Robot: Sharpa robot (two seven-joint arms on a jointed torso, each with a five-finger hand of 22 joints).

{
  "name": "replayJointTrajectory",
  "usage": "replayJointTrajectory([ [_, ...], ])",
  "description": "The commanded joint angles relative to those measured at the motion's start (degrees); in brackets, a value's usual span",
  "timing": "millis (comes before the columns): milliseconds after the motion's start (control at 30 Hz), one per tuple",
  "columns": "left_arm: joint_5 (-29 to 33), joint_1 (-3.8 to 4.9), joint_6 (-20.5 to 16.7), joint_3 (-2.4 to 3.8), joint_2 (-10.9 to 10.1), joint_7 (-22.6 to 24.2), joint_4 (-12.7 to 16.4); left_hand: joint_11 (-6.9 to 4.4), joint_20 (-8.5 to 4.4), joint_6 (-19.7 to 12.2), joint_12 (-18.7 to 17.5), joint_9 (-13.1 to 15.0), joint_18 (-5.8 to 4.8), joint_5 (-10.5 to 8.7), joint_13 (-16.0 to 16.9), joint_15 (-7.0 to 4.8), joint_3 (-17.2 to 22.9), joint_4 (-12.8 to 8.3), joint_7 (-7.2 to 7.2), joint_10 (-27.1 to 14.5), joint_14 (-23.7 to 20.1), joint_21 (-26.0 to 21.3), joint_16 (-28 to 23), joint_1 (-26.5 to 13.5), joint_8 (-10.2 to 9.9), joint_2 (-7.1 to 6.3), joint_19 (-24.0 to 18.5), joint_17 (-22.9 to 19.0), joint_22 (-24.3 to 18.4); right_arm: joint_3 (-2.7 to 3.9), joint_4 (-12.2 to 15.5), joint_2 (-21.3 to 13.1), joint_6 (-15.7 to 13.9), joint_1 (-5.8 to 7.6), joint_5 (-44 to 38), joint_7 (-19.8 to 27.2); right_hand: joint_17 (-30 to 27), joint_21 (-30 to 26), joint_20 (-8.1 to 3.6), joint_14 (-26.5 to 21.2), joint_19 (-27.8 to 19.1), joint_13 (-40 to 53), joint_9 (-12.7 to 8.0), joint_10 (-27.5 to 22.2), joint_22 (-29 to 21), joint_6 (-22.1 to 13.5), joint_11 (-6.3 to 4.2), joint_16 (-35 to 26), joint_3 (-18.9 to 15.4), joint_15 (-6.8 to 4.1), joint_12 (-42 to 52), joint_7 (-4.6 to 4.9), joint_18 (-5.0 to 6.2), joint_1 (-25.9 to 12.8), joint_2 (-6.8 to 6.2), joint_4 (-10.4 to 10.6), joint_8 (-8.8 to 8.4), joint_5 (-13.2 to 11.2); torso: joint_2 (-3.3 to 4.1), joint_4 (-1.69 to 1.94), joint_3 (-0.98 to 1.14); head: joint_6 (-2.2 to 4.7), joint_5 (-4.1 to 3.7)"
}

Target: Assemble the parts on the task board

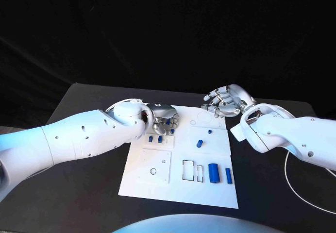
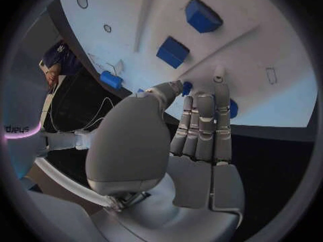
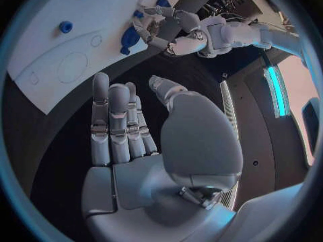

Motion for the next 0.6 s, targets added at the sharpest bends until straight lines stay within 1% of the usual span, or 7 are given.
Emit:
replayJointTrajectory([
  [33, -1.11, -0.01, 2.50, 0.02, 0.40, -0.88, -0.39, 0.09, -0.37, 0.69, -0.35, -0.24, 0.75, 0.01, -0.30, -0.15, 0.82, -0.14, -0.05, 0.65, 0.50, 0.52, 0.62, 0.61, -0.47, 0.04, 0.03, 0.11, 0.33, 0.01, 0.13, 0.04, 0.56, -0.04, -0.41, 0.43, 0.05, -0.34, 0.24, -0.22, 0.27, -0.08, -0.05, -0.11, -0.06, -0.17, 0.33, -0.21, -0.25, 0.11, -0.33, 0.24, 0.18, 0.07, 0.18, -0.01, -0.34, 0.19, -0.07, 0.01, 0.00, -0.07, 0.00],
  [133, -1.12, -0.01, 2.44, 0.02, 0.57, -0.86, -0.64, 0.02, -0.44, 1.08, -0.56, -0.48, 0.76, -0.02, -0.60, -0.22, 1.42, -0.43, -0.06, 1.15, 0.92, 1.06, 1.31, 0.73, -0.62, 0.20, -0.08, 0.69, 0.73, 0.01, 0.15, 0.04, 0.56, -0.04, -0.41, 0.44, 0.05, -0.34, 0.24, -0.22, 0.27, -0.08, -0.05, -0.11, -0.06, -0.17, 0.33, -0.21, -0.25, 0.11, -0.33, 0.24, 0.18, 0.07, 0.18, -0.01, -0.34, 0.19, -0.08, 0.03, -0.01, -0.05, -0.04],
  [333, -0.98, -0.01, 2.40, 0.02, 1.15, -0.57, -1.06, -0.05, -0.51, 1.44, -0.85, -0.74, 0.75, -0.06, -0.95, -0.27, 2.09, -0.74, -0.12, 1.60, 0.82, 1.62, 1.61, 0.79, -0.82, 0.43, -0.28, 0.33, 1.15, 0.01, 0.14, 0.10, 0.60, -0.04, -0.41, 0.45, 0.21, -0.42, 0.26, -0.20, 0.30, -0.20, -0.08, -0.15, -0.10, -0.18, 0.36, -0.19, -0.36, 0.14, -0.36, 0.27, 0.19, 0.15, 0.28, 0.09, -0.34, 0.18, -0.09, 0.02, 0.00, -0.07, -0.03],
  [467, -0.84, -0.01, 2.49, 0.02, 1.57, -0.36, -1.27, -0.11, -0.54, 1.55, -0.96, -0.89, 0.76, -0.12, -1.11, -0.31, 2.31, -0.86, -0.16, 1.93, 1.12, 1.90, 1.99, 0.67, -0.97, 0.43, -0.37, 0.76, 1.37, 0.01, 0.14, 0.14, 0.61, -0.04, -0.41, 0.44, 0.21, -0.42, 0.26, -0.20, 0.30, -0.20, -0.08, -0.15, -0.10, -0.18, 0.36, -0.19, -0.36, 0.14, -0.36, 0.27, 0.19, 0.15, 0.28, 0.09, -0.34, 0.18, -0.04, 0.05, 0.00, -0.08, -0.02],
  [600, -0.73, -0.04, 2.60, 0.01, 1.86, -0.25, -1.42, -0.16, -0.57, 1.47, -1.11, -1.10, 0.76, -0.18, -1.30, -0.36, 2.50, -0.99, -0.15, 2.24, 1.48, 2.21, 2.43, 0.49, -1.27, 0.35, -0.46, 1.21, 1.60, 0.01, 0.13, 0.16, 0.63, -0.04, -0.41, 0.45, 0.21, -0.42, 0.26, -0.20, 0.30, -0.20, -0.08, -0.15, -0.10, -0.18, 0.36, -0.19, -0.36, 0.14, -0.36, 0.27, 0.19, 0.15, 0.28, 0.09, -0.34, 0.18, -0.04, 0.00, -0.01, -0.11, -0.04],
])
